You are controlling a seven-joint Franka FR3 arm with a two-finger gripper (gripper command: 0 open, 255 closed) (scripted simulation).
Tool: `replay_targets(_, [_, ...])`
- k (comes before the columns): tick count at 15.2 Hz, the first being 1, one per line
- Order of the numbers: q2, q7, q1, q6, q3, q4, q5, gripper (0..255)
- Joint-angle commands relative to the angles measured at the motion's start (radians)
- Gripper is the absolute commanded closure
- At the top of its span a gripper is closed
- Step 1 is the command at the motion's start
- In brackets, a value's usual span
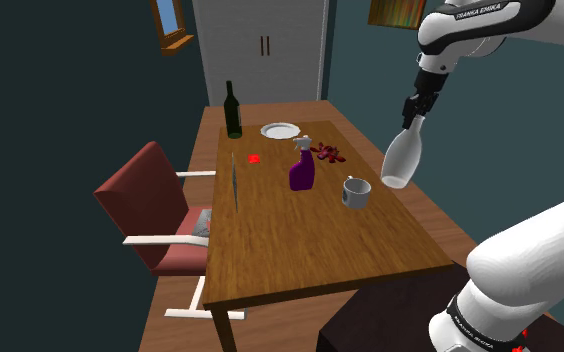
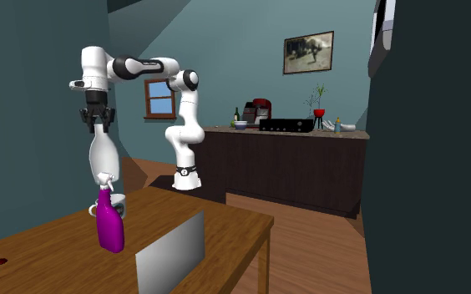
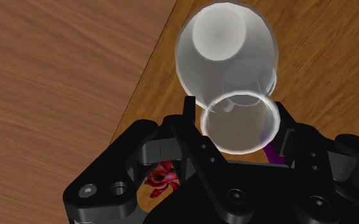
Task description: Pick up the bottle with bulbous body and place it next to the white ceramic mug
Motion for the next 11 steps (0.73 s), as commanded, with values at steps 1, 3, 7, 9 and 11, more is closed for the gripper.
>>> replay_targets(1, [-0.001, -0.001, -0.001, 0.028, -0.001, -0.028, -0.001, 255])
replay_targets(3, [0.001, -0.003, -0.001, 0.055, -0.003, -0.053, -0.001, 255])
replay_targets(7, [0.008, -0.007, -0.002, 0.109, -0.007, -0.100, 0.000, 255])
replay_targets(9, [0.013, -0.009, -0.002, 0.136, -0.009, -0.123, 0.000, 255])
replay_targets(11, [0.019, -0.012, -0.003, 0.164, -0.011, -0.145, 0.001, 255])
